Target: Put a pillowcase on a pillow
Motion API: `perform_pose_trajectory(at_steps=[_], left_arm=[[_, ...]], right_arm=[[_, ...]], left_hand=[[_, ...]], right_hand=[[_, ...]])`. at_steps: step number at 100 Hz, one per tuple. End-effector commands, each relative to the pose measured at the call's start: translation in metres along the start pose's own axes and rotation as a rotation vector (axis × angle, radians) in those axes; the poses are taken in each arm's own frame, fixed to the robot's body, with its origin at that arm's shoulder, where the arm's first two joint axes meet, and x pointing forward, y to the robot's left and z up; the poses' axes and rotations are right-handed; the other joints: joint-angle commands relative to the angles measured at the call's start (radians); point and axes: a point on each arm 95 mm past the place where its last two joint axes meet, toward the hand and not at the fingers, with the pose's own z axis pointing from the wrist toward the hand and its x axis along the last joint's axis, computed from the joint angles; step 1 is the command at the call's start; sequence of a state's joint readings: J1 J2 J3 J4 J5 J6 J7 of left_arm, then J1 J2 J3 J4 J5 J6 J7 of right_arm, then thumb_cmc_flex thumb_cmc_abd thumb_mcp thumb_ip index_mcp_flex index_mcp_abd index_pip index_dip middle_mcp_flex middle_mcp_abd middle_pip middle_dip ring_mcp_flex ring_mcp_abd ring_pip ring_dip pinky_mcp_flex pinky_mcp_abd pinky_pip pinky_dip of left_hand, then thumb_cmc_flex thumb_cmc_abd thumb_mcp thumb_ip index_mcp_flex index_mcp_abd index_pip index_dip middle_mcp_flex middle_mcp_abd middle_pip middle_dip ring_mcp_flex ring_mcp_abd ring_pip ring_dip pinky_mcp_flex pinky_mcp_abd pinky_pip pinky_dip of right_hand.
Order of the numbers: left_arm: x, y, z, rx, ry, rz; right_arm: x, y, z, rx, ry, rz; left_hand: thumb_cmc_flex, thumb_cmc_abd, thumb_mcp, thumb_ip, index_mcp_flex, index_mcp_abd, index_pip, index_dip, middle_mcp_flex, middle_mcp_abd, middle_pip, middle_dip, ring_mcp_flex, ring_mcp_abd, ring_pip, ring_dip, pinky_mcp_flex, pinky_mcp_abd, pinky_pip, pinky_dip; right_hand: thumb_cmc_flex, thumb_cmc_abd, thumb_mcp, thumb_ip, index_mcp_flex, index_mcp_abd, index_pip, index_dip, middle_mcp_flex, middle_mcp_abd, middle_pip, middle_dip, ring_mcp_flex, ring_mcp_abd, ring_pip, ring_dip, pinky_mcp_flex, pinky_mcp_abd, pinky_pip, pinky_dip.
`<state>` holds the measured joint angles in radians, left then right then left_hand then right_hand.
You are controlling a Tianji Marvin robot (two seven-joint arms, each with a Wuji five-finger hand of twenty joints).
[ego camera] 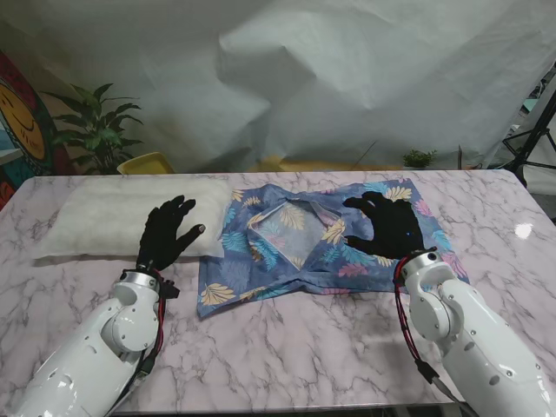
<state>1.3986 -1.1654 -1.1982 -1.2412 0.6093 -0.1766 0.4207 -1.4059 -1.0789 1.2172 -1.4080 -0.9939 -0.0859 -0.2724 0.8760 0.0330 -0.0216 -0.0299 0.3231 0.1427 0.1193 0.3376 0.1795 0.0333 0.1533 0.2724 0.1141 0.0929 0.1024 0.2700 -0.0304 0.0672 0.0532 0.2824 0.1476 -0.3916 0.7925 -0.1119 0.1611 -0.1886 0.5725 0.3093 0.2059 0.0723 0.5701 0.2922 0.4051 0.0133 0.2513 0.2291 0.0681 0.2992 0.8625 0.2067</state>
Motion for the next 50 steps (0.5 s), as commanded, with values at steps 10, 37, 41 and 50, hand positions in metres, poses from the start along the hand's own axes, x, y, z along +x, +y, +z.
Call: perform_pose_trajectory(at_steps=[10,37,41,50], left_arm=[[0.010,0.004,0.010,-0.038,0.026,-0.015],[0.017,0.005,0.011,-0.054,0.038,-0.005],[0.018,0.005,0.010,-0.058,0.040,-0.002],[0.018,0.005,0.009,-0.064,0.042,0.000]], right_arm=[[0.000,-0.005,0.032,0.050,0.067,-0.036],[-0.007,-0.030,0.061,0.198,0.146,-0.085],[-0.009,-0.033,0.063,0.221,0.154,-0.096],[-0.012,-0.039,0.067,0.265,0.167,-0.128]], left_hand=[[0.020,0.016,-0.001,0.016,0.017,-0.014,0.000,0.005,0.017,-0.016,0.011,0.000,-0.004,-0.020,0.000,0.004,-0.009,-0.005,0.008,0.014],[0.018,0.024,-0.003,0.016,0.013,-0.013,0.000,0.003,0.010,0.007,0.007,-0.003,-0.009,-0.014,-0.001,0.004,-0.011,0.001,0.005,0.019],[0.018,0.024,-0.002,0.016,0.012,-0.012,0.000,0.003,0.010,0.011,0.006,-0.003,-0.010,-0.012,-0.002,0.004,-0.011,0.002,0.005,0.019],[0.018,0.025,-0.003,0.016,0.010,-0.011,-0.002,0.002,0.008,0.016,0.004,-0.003,-0.012,-0.010,-0.002,0.004,-0.010,0.004,0.005,0.020]], right_hand=[[0.031,-0.088,0.122,-0.033,-0.068,-0.047,0.027,-0.011,-0.030,0.009,0.004,-0.006,-0.055,-0.005,0.022,-0.009,-0.025,0.007,-0.008,-0.032],[0.150,-0.215,0.344,-0.034,-0.073,-0.107,0.031,-0.010,-0.031,0.007,-0.063,-0.036,-0.075,-0.007,0.032,-0.004,-0.027,0.005,-0.005,-0.041],[0.167,-0.230,0.372,-0.034,-0.072,-0.112,0.029,-0.012,-0.030,0.012,-0.078,-0.042,-0.086,-0.003,0.035,-0.002,-0.029,0.004,-0.005,-0.041],[0.194,-0.253,0.412,-0.034,-0.072,-0.120,0.027,-0.012,-0.032,0.018,-0.104,-0.051,-0.103,-0.003,0.044,0.003,-0.032,0.005,-0.003,-0.041]])
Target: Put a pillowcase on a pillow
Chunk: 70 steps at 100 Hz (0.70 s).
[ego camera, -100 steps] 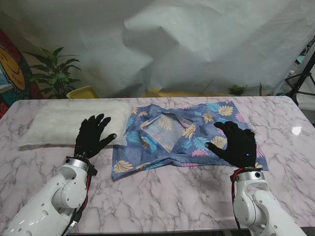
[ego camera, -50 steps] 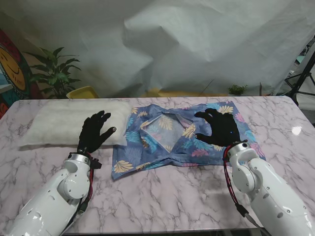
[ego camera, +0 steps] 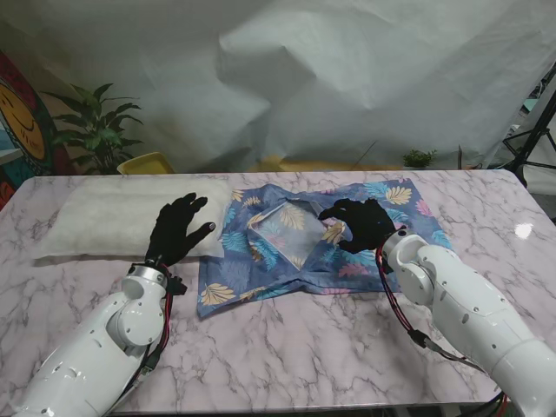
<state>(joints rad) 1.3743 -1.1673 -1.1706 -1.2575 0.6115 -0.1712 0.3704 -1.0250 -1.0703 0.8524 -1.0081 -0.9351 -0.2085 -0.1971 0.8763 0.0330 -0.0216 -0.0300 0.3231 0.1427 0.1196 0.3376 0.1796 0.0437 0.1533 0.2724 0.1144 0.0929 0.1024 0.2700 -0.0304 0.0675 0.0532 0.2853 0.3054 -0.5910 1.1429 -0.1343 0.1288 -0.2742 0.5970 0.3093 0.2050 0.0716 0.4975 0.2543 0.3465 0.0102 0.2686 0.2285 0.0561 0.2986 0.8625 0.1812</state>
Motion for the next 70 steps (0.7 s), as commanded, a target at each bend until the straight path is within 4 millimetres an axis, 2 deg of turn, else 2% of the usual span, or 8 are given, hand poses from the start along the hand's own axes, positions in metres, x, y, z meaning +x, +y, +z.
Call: perform_pose_trajectory(at_steps=[1,13,21,25,43,59,70], left_arm=[[0.003,0.003,0.000,-0.021,0.005,-0.002],[0.003,0.005,-0.002,-0.023,0.002,-0.003],[0.003,0.006,-0.003,-0.022,-0.001,-0.006],[0.002,0.007,-0.004,-0.021,-0.003,-0.008],[0.002,0.007,-0.007,-0.030,-0.010,-0.003],[0.001,0.006,-0.008,-0.029,-0.017,-0.003],[0.001,0.006,-0.009,-0.028,-0.024,-0.003]], right_arm=[[-0.006,0.000,0.001,0.020,-0.007,-0.018],[-0.010,-0.007,0.009,0.063,-0.003,-0.051],[-0.013,-0.013,0.014,0.073,-0.001,-0.078],[-0.014,-0.014,0.018,0.049,-0.002,-0.093],[-0.014,-0.019,0.032,0.025,-0.017,-0.125],[-0.014,-0.023,0.043,0.029,-0.003,-0.146],[-0.011,-0.026,0.048,0.039,0.022,-0.140]], left_hand=[[0.017,0.025,-0.003,0.016,0.010,-0.011,-0.002,0.002,0.008,0.006,0.004,-0.003,-0.013,-0.010,-0.002,0.004,-0.011,0.004,0.005,0.018],[0.018,0.026,-0.003,0.016,0.010,-0.011,-0.003,0.002,0.007,0.011,0.004,-0.002,-0.015,-0.008,-0.003,0.003,-0.010,0.007,0.004,0.019],[0.019,0.027,-0.002,0.017,0.011,-0.011,-0.003,0.002,0.005,0.010,0.003,-0.002,-0.015,-0.008,-0.003,0.004,-0.010,0.007,0.004,0.020],[0.019,0.028,-0.002,0.017,0.012,-0.011,-0.003,0.002,0.005,0.011,0.003,-0.002,-0.015,-0.008,-0.003,0.004,-0.009,0.009,0.004,0.020],[0.018,0.029,-0.003,0.017,0.011,-0.011,-0.004,0.002,-0.001,0.022,0.002,-0.001,-0.023,-0.002,-0.005,0.003,-0.010,0.011,0.002,0.021],[0.019,0.029,-0.003,0.017,0.013,-0.011,-0.004,0.003,-0.003,0.016,0.005,0.000,-0.024,-0.007,-0.004,0.003,-0.009,0.013,0.002,0.023],[0.020,0.030,-0.003,0.017,0.013,-0.011,-0.005,0.003,-0.021,0.018,-0.028,-0.018,-0.029,-0.004,-0.005,0.002,-0.010,0.013,0.002,0.024]], right_hand=[[0.039,-0.058,0.068,-0.012,-0.040,-0.035,0.002,-0.012,-0.030,0.021,-0.039,-0.016,-0.049,0.000,0.028,0.004,-0.021,0.005,-0.002,-0.015],[0.060,-0.070,0.094,-0.016,-0.037,-0.039,0.009,-0.008,-0.033,0.015,-0.081,-0.032,-0.079,-0.006,0.041,0.011,-0.024,0.001,0.003,-0.014],[0.071,-0.076,0.110,-0.017,-0.037,-0.037,0.041,0.004,-0.026,-0.069,-0.186,-0.075,-0.119,-0.052,0.050,0.015,-0.020,-0.005,0.016,-0.007],[0.076,-0.083,0.118,-0.016,-0.034,-0.044,0.073,0.014,-0.023,-0.085,-0.202,-0.078,-0.128,-0.074,0.057,0.018,-0.012,-0.001,0.025,-0.002],[0.076,-0.082,0.118,-0.018,-0.034,-0.063,0.109,0.006,-0.018,-0.086,-0.185,-0.065,-0.144,-0.092,0.081,0.030,-0.015,0.003,0.027,0.001],[0.084,-0.088,0.126,-0.015,-0.032,-0.051,0.130,-0.004,-0.009,-0.160,-0.164,-0.053,-0.128,-0.129,0.079,0.028,-0.005,-0.006,0.035,0.005],[0.080,-0.091,0.127,-0.017,-0.031,-0.054,0.149,-0.015,-0.010,-0.169,-0.127,-0.035,-0.119,-0.134,0.073,0.025,-0.003,-0.011,0.036,0.008]])
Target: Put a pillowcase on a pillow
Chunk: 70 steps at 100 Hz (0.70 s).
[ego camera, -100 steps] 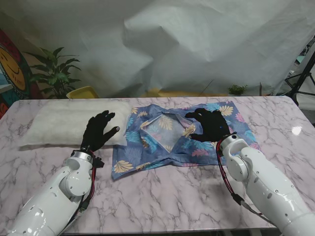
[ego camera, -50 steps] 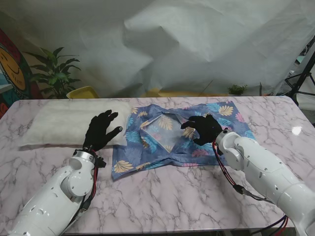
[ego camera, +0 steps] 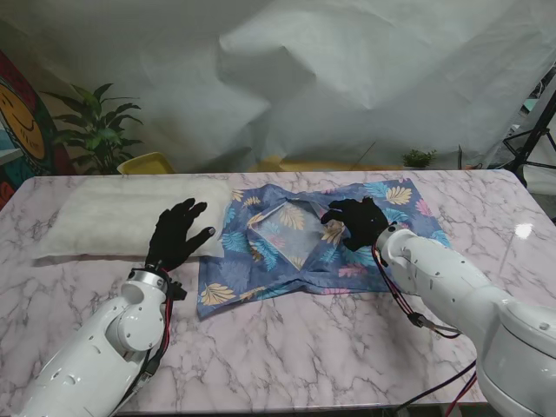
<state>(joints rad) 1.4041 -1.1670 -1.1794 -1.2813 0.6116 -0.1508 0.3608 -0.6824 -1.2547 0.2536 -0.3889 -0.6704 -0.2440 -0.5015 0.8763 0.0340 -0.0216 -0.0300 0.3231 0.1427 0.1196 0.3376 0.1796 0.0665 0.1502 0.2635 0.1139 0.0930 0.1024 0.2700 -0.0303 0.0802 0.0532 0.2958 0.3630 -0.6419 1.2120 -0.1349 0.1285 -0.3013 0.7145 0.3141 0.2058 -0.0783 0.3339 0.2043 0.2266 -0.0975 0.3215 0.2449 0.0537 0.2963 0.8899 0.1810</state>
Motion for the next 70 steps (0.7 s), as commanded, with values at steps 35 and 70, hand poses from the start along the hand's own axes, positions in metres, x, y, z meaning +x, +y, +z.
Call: perform_pose_trajectory(at_steps=[35,70], left_arm=[[0.001,0.001,-0.002,-0.021,-0.012,-0.002],[0.001,0.000,-0.003,-0.027,-0.012,0.007]], right_arm=[[0.012,-0.002,0.010,0.037,0.050,-0.027],[0.005,-0.018,-0.002,0.097,0.047,-0.059]], left_hand=[[0.016,0.030,-0.004,0.017,0.016,-0.014,-0.004,0.005,-0.027,0.002,-0.039,-0.003,-0.036,-0.001,-0.006,0.002,-0.008,0.011,0.003,0.017],[0.016,0.027,-0.003,0.017,0.024,-0.015,-0.001,0.007,-0.027,0.004,-0.043,0.002,-0.034,0.001,-0.005,0.002,-0.003,0.017,0.008,0.023]], right_hand=[[0.003,-0.053,0.044,-0.023,0.189,-0.066,0.120,-0.022,-0.007,-0.107,0.298,0.120,0.090,-0.103,0.021,0.012,0.052,-0.084,0.042,0.035],[-0.009,-0.073,0.033,-0.045,0.429,-0.060,0.184,0.027,0.007,-0.119,0.439,0.164,0.163,-0.142,0.070,0.041,0.096,-0.168,0.060,0.061]])
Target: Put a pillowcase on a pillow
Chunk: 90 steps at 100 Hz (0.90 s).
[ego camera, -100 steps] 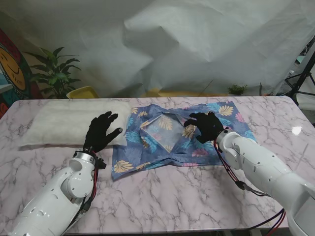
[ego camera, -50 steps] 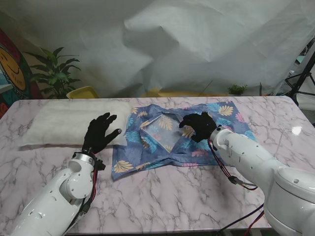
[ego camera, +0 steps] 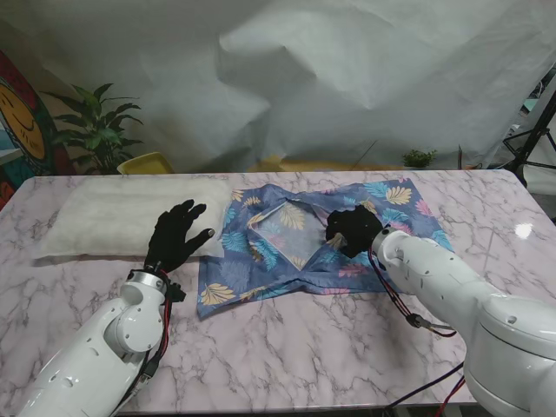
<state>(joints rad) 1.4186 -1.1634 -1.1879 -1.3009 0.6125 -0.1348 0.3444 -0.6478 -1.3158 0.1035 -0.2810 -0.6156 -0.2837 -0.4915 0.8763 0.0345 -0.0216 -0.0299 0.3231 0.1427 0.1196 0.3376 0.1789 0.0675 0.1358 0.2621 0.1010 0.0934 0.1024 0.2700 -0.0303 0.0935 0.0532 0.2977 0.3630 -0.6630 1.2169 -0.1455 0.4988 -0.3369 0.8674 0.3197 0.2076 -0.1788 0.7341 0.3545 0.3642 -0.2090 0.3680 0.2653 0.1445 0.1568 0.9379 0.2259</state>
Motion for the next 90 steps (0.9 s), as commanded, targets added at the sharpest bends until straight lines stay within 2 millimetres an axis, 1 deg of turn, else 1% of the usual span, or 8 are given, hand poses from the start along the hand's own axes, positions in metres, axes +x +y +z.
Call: perform_pose_trajectory(at_steps=[1,7,13,28,42,50,64,90], left_arm=[[0.001,0.001,0.000,-0.015,0.000,0.003],[0.001,0.001,0.000,-0.014,0.000,0.003],[0.001,0.001,0.000,-0.016,0.000,0.007],[0.001,0.001,-0.001,-0.016,-0.001,0.010],[0.001,0.001,-0.001,-0.017,-0.004,0.015],[0.000,0.001,-0.002,-0.018,-0.006,0.016],[0.000,0.001,-0.002,-0.017,-0.009,0.017],[0.000,-0.001,-0.004,-0.007,-0.017,0.020]], right_arm=[[-0.003,-0.011,-0.007,0.022,-0.006,-0.006],[-0.003,-0.013,-0.008,0.028,-0.002,-0.010],[-0.003,-0.015,-0.009,0.034,0.003,-0.023],[0.000,-0.017,-0.009,0.021,-0.010,-0.022],[0.006,-0.014,-0.006,-0.027,-0.032,-0.037],[0.008,-0.012,-0.005,-0.045,-0.031,-0.029],[0.012,-0.012,-0.005,-0.075,-0.033,0.038],[0.015,-0.016,-0.010,-0.130,-0.027,0.096]], left_hand=[[0.017,0.026,-0.003,0.018,0.025,-0.016,-0.001,0.008,-0.026,0.003,-0.028,0.003,-0.021,0.000,-0.005,0.003,-0.003,0.003,0.008,0.021],[0.017,0.026,-0.003,0.018,0.027,-0.017,0.000,0.008,-0.026,0.005,-0.028,0.004,-0.020,0.001,-0.004,0.003,-0.003,0.003,0.008,0.022],[0.016,0.026,-0.004,0.018,0.027,-0.015,0.000,0.008,-0.026,0.004,-0.029,0.004,-0.020,0.001,-0.004,0.003,-0.003,0.003,0.008,0.022],[0.016,0.026,-0.003,0.018,0.027,-0.016,0.001,0.009,-0.028,0.006,-0.031,0.003,-0.021,0.001,-0.004,0.003,-0.002,0.004,0.009,0.024],[0.014,0.027,-0.003,0.018,0.029,-0.017,0.002,0.009,-0.030,0.008,-0.035,0.003,-0.021,0.001,-0.003,0.003,-0.001,0.006,0.009,0.025],[0.011,0.028,-0.004,0.018,0.032,-0.016,0.003,0.010,-0.031,0.008,-0.037,0.003,-0.021,0.000,-0.002,0.003,-0.001,0.009,0.010,0.026],[0.009,0.030,-0.004,0.018,0.046,-0.018,0.011,0.013,-0.031,0.009,-0.039,0.003,-0.018,0.000,-0.001,0.004,0.001,0.010,0.011,0.028],[0.004,0.043,-0.004,0.018,0.052,-0.019,0.017,0.018,-0.033,0.009,-0.043,0.004,-0.018,-0.002,-0.001,0.005,0.000,0.011,0.012,0.030]], right_hand=[[-0.006,-0.057,0.030,-0.050,0.065,-0.025,0.036,0.012,0.010,-0.019,0.040,0.013,0.029,-0.031,0.025,0.022,0.008,-0.033,0.012,0.018],[0.001,-0.064,0.029,-0.082,0.076,-0.029,0.050,-0.022,0.027,-0.023,0.045,0.013,0.048,-0.035,0.031,0.026,0.020,-0.052,0.015,0.024],[-0.015,-0.057,0.038,-0.026,0.027,-0.037,0.043,-0.005,0.030,-0.018,0.045,0.014,0.058,-0.033,0.035,0.028,0.036,-0.078,0.020,0.030],[-0.016,-0.052,0.028,-0.021,-0.099,-0.052,-0.009,0.003,0.032,0.023,0.080,0.028,0.085,0.002,0.099,0.062,0.062,-0.093,0.044,0.046],[-0.039,-0.043,0.010,-0.024,0.008,-0.099,0.022,0.035,0.082,0.045,0.173,0.066,0.138,0.022,0.292,0.159,0.105,-0.127,0.095,0.079],[-0.002,-0.107,-0.050,-0.217,0.094,-0.274,0.277,-0.097,0.121,0.034,0.213,0.084,0.158,0.020,0.367,0.194,0.106,-0.140,0.101,0.089],[-0.060,-0.124,-0.082,-0.247,0.249,-0.361,0.425,0.331,0.161,0.021,0.235,0.109,0.177,0.018,0.406,0.212,0.106,-0.147,0.101,0.090],[0.054,-0.140,0.056,-0.124,0.381,-0.220,0.589,0.732,0.435,-0.035,0.139,0.068,0.436,0.018,0.227,0.107,0.228,-0.106,0.123,0.088]])
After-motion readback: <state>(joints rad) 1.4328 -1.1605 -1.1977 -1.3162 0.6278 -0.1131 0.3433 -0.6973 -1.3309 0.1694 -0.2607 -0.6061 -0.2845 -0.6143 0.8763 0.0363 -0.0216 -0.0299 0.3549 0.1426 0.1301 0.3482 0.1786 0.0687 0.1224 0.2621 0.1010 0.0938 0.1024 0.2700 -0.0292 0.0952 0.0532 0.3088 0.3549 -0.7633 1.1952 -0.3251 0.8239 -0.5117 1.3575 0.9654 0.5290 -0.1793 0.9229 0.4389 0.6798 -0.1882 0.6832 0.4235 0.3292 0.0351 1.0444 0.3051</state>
